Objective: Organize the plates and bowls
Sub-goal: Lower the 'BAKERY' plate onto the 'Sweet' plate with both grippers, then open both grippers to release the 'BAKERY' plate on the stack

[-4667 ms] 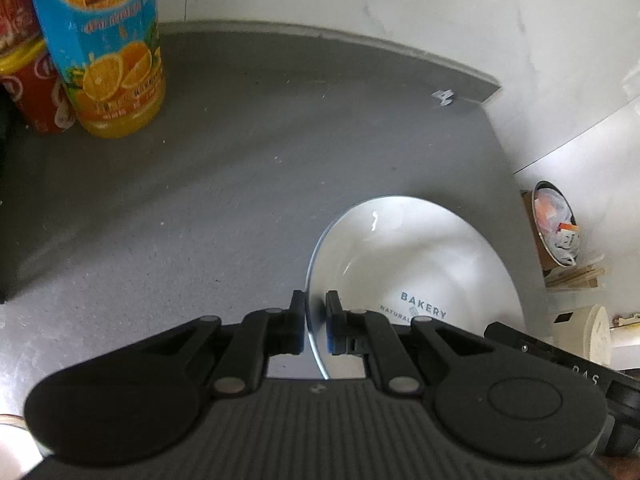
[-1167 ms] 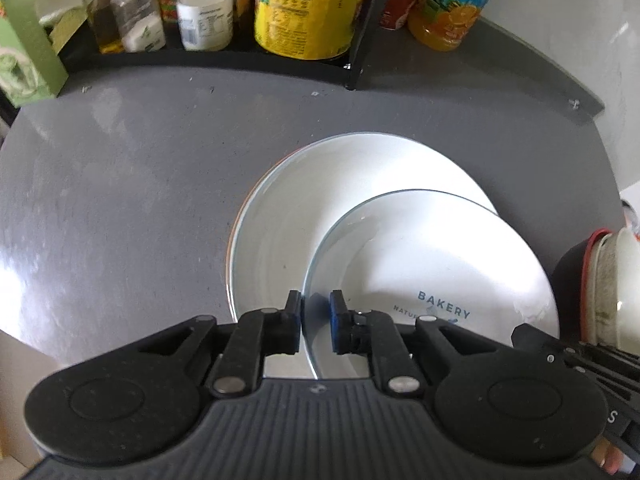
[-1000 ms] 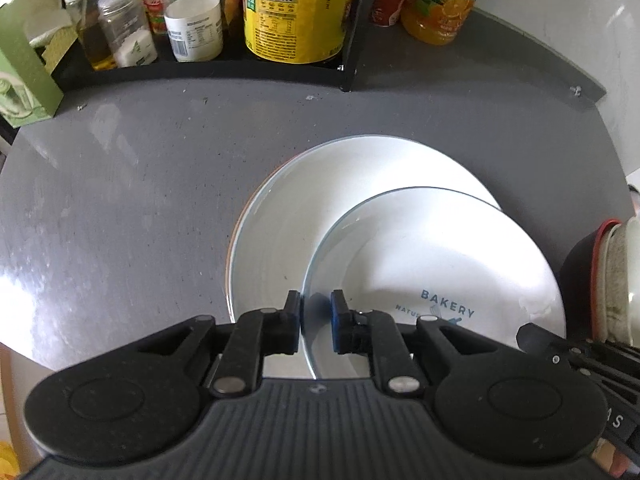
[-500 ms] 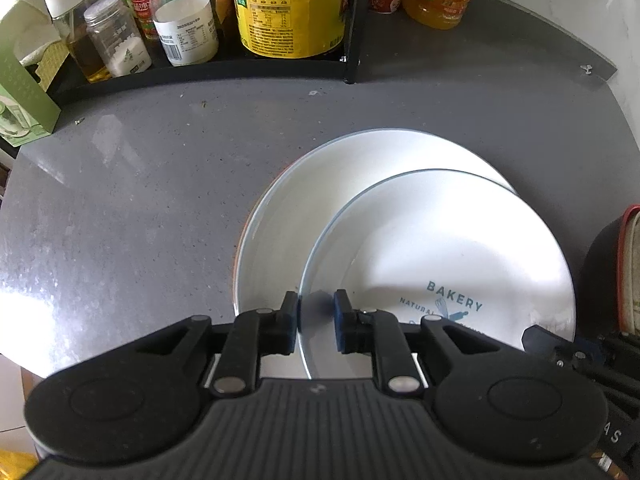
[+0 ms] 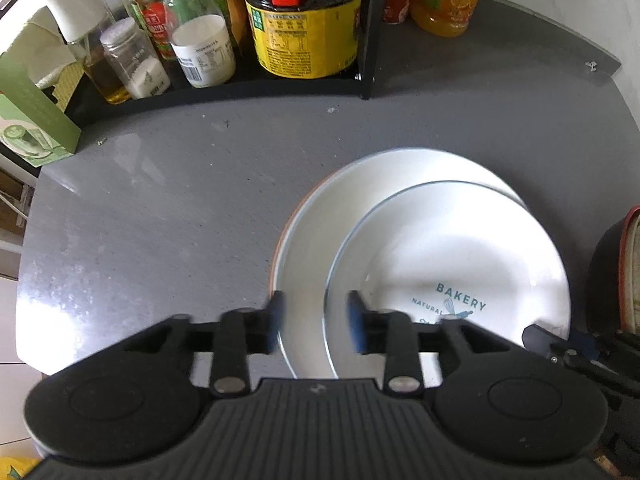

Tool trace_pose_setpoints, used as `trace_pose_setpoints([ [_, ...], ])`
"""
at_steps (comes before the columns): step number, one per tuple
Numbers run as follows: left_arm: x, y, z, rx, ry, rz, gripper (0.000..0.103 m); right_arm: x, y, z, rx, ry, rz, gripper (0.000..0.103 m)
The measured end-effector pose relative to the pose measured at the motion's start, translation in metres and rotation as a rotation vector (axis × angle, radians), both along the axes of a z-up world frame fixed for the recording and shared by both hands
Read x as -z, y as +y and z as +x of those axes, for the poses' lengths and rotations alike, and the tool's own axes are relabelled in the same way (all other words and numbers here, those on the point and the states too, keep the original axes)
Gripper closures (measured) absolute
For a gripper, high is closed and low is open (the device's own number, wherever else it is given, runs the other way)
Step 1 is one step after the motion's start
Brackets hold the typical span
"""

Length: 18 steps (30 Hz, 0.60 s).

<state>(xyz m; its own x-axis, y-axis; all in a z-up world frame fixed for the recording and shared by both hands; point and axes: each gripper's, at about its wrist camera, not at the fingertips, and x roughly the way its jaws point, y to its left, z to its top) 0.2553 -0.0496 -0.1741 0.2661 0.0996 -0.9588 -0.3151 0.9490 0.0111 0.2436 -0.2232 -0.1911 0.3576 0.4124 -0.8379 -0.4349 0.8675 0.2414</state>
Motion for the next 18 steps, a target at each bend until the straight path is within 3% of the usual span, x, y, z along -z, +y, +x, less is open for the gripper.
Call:
trace_pose_setpoints([
  [2, -0.003, 0.002, -0.001, -0.008, -0.008, 0.005, 0.041, 0.0, 0.0, 0.0, 0.0, 0.0, -0.001, 0.084],
  [5, -0.002, 0.005, -0.002, -0.016, -0.012, 0.027, 0.03, 0.001, 0.0, 0.001, 0.005, 0.006, 0.005, 0.084],
  [13, 0.017, 0.014, 0.001, -0.046, 0.032, 0.03, 0.028, 0.012, -0.001, 0.003, 0.022, 0.028, 0.008, 0.068],
  [18, 0.022, 0.024, 0.001, -0.098, 0.025, 0.036, 0.025, 0.015, 0.0, 0.004, 0.027, 0.038, 0.018, 0.066],
])
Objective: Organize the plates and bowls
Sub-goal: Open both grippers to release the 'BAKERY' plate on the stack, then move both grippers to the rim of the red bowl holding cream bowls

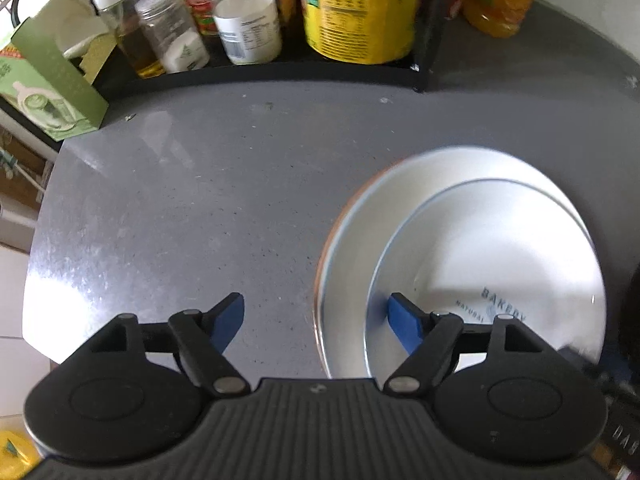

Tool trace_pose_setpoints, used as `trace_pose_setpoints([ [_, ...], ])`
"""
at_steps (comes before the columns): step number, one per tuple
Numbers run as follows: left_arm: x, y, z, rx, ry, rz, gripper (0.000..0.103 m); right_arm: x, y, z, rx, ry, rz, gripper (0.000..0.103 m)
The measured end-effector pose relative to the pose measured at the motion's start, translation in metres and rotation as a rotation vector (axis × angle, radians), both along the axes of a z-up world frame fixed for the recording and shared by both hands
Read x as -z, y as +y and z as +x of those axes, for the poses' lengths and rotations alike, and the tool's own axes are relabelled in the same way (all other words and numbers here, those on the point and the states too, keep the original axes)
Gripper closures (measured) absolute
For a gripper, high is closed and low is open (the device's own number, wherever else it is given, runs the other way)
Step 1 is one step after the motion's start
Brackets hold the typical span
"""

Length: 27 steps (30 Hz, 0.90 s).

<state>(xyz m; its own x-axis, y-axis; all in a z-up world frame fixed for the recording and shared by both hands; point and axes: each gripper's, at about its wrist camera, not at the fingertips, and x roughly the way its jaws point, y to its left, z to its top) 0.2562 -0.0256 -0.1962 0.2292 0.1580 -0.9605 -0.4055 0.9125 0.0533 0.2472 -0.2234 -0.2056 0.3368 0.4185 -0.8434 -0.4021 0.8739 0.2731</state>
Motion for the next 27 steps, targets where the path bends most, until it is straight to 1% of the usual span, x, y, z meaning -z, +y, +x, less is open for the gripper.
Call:
trace_pose_setpoints([
  [3, 0.0, 0.002, 0.003, 0.013, -0.01, 0.011, 0.023, 0.0, 0.002, 0.001, 0.001, 0.0, -0.002, 0.065],
  [5, 0.0, 0.002, 0.004, 0.031, -0.014, 0.035, 0.017, 0.0, 0.004, 0.001, 0.0, -0.004, -0.012, 0.063],
  [8, 0.001, 0.002, 0.004, 0.037, -0.018, 0.061, 0.014, 0.001, 0.006, 0.001, -0.004, -0.007, -0.023, 0.061],
  [10, 0.002, 0.003, 0.004, 0.034, -0.023, 0.057, 0.014, 0.001, 0.008, 0.001, -0.004, -0.009, -0.029, 0.06],
  [12, 0.001, 0.003, 0.004, 0.032, -0.028, 0.058, 0.013, 0.0, 0.008, 0.001, -0.006, -0.004, -0.029, 0.057],
  [15, 0.001, 0.004, 0.005, 0.032, -0.03, 0.06, 0.013, -0.005, 0.006, -0.001, -0.001, -0.003, -0.023, 0.057],
  [17, 0.002, 0.003, 0.007, 0.031, -0.032, 0.075, 0.013, -0.011, 0.004, -0.002, 0.001, -0.014, -0.01, 0.056],
  [19, 0.001, 0.001, 0.008, 0.031, -0.025, 0.094, 0.014, -0.018, 0.002, -0.004, 0.001, -0.035, -0.001, 0.049],
  [23, -0.006, -0.004, 0.006, 0.055, -0.035, 0.139, 0.015, -0.031, -0.003, -0.008, 0.001, -0.069, 0.028, 0.048],
  [26, -0.013, -0.008, 0.003, 0.068, -0.055, 0.115, 0.015, -0.04, -0.005, -0.014, 0.0, -0.099, 0.035, 0.046],
  [27, -0.016, -0.009, 0.001, 0.07, -0.061, 0.105, 0.015, -0.044, -0.006, -0.017, 0.003, -0.113, 0.035, 0.042],
])
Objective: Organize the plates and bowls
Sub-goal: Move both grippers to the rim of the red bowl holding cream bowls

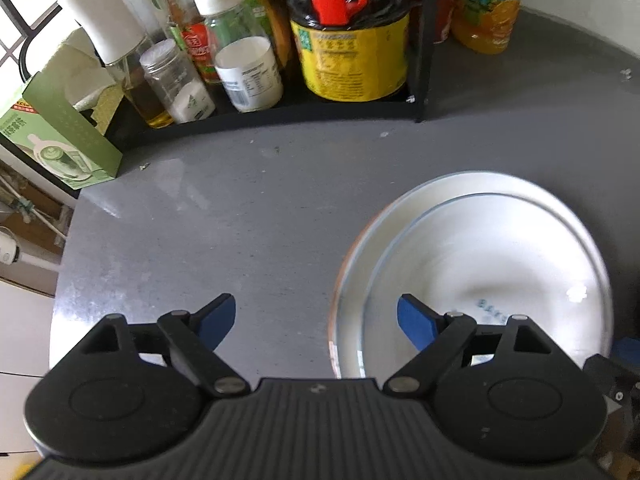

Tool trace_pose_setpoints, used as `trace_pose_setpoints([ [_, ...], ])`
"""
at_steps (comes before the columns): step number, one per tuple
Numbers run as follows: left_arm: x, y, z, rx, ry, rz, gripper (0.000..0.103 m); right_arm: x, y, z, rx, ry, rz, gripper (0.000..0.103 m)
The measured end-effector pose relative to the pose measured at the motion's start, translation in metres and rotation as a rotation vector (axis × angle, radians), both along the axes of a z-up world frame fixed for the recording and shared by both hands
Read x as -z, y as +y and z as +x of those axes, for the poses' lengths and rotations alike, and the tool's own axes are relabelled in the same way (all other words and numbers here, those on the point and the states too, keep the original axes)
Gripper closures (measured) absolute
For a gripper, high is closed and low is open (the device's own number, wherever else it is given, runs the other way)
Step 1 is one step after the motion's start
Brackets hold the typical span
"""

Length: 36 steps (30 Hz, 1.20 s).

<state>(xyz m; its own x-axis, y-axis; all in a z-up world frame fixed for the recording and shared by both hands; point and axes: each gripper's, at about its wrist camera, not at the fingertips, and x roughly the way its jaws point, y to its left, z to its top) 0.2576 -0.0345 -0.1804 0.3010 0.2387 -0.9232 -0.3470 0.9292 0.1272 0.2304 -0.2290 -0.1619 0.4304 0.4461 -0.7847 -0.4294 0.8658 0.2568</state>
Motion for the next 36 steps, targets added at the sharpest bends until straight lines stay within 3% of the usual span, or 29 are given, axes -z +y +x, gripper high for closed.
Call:
trace_pose_setpoints([
  [5, -0.015, -0.012, -0.001, 0.025, -0.026, -0.006, 0.015, -0.018, -0.011, -0.012, 0.043, -0.046, 0.03, 0.038],
  [19, -0.068, -0.039, -0.015, 0.056, -0.121, -0.033, 0.014, -0.052, -0.055, -0.043, 0.15, -0.13, 0.091, 0.002],
  [23, -0.079, -0.046, -0.028, 0.052, -0.129, -0.063, 0.014, -0.055, -0.068, -0.051, 0.177, -0.126, 0.112, 0.0],
  [31, -0.097, -0.062, -0.048, 0.062, -0.15, -0.046, 0.013, -0.06, -0.093, -0.064, 0.239, -0.133, 0.122, 0.0],
  [36, -0.101, -0.073, -0.054, 0.067, -0.166, -0.075, 0.008, -0.063, -0.111, -0.072, 0.291, -0.133, 0.134, 0.0],
])
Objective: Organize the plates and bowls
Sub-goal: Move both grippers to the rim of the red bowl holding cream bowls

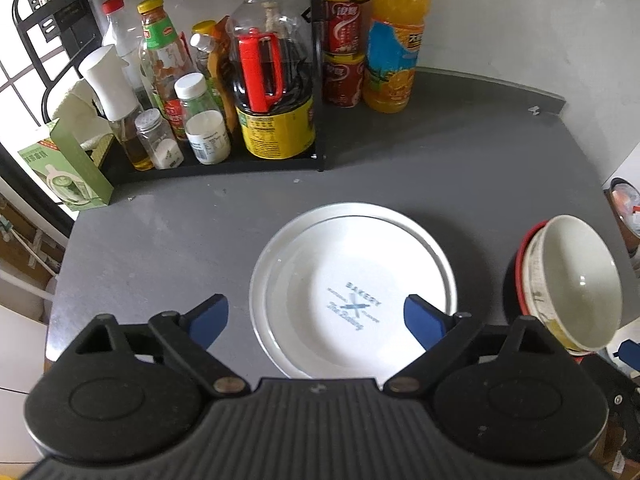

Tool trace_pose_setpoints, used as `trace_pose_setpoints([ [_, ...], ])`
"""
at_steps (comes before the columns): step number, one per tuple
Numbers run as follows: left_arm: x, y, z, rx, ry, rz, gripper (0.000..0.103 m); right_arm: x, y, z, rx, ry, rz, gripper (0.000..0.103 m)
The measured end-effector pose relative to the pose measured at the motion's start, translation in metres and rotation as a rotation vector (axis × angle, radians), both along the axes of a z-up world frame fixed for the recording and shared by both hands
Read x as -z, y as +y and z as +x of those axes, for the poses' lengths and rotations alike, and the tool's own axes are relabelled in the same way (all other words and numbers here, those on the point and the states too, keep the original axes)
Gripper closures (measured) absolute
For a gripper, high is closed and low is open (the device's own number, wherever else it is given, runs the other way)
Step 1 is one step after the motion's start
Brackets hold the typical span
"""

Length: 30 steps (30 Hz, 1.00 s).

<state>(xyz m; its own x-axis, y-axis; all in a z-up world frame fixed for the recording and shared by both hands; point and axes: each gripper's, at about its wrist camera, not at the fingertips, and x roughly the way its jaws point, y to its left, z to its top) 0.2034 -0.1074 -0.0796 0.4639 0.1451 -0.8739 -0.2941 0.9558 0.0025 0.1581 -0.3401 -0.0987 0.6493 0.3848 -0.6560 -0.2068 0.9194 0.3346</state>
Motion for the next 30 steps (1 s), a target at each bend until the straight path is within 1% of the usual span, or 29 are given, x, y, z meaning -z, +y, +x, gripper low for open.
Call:
trace_pose_setpoints([
  [3, -0.003, -0.008, -0.004, 0.001, -0.021, -0.014, 0.004, 0.0, -0.012, -0.002, 0.023, 0.007, 0.019, 0.0],
  [5, -0.005, -0.012, -0.004, 0.005, -0.034, -0.033, 0.001, 0.0, -0.017, -0.005, 0.042, 0.001, 0.011, 0.0],
  [8, -0.007, -0.021, -0.005, 0.018, -0.041, -0.046, 0.001, -0.001, -0.024, -0.009, 0.062, -0.004, -0.013, 0.0],
  [13, -0.007, -0.033, 0.0, 0.043, -0.024, -0.086, 0.001, -0.001, -0.036, -0.012, 0.082, -0.014, -0.034, 0.0],
  [16, -0.011, -0.045, 0.003, 0.07, -0.031, -0.074, 0.001, 0.001, -0.046, -0.008, 0.1, -0.008, -0.017, 0.0],
  [18, -0.012, -0.051, 0.006, 0.082, -0.034, -0.081, 0.001, 0.001, -0.052, -0.005, 0.12, 0.0, -0.023, 0.0],
  [20, -0.012, -0.058, 0.01, 0.097, -0.038, -0.095, 0.001, 0.003, -0.06, -0.002, 0.117, 0.009, 0.006, 0.0],
  [23, -0.012, -0.071, 0.018, 0.128, -0.036, -0.076, 0.001, 0.008, -0.071, 0.005, 0.125, 0.036, 0.044, 0.0],
  [26, -0.011, -0.084, 0.024, 0.171, -0.048, -0.102, 0.001, 0.014, -0.079, 0.011, 0.138, 0.054, 0.053, 0.001],
  [29, -0.007, -0.096, 0.033, 0.191, -0.036, -0.118, 0.001, 0.021, -0.084, 0.019, 0.149, 0.073, 0.061, 0.005],
  [30, -0.005, -0.099, 0.036, 0.197, -0.033, -0.122, 0.001, 0.024, -0.086, 0.023, 0.151, 0.084, 0.063, 0.009],
])
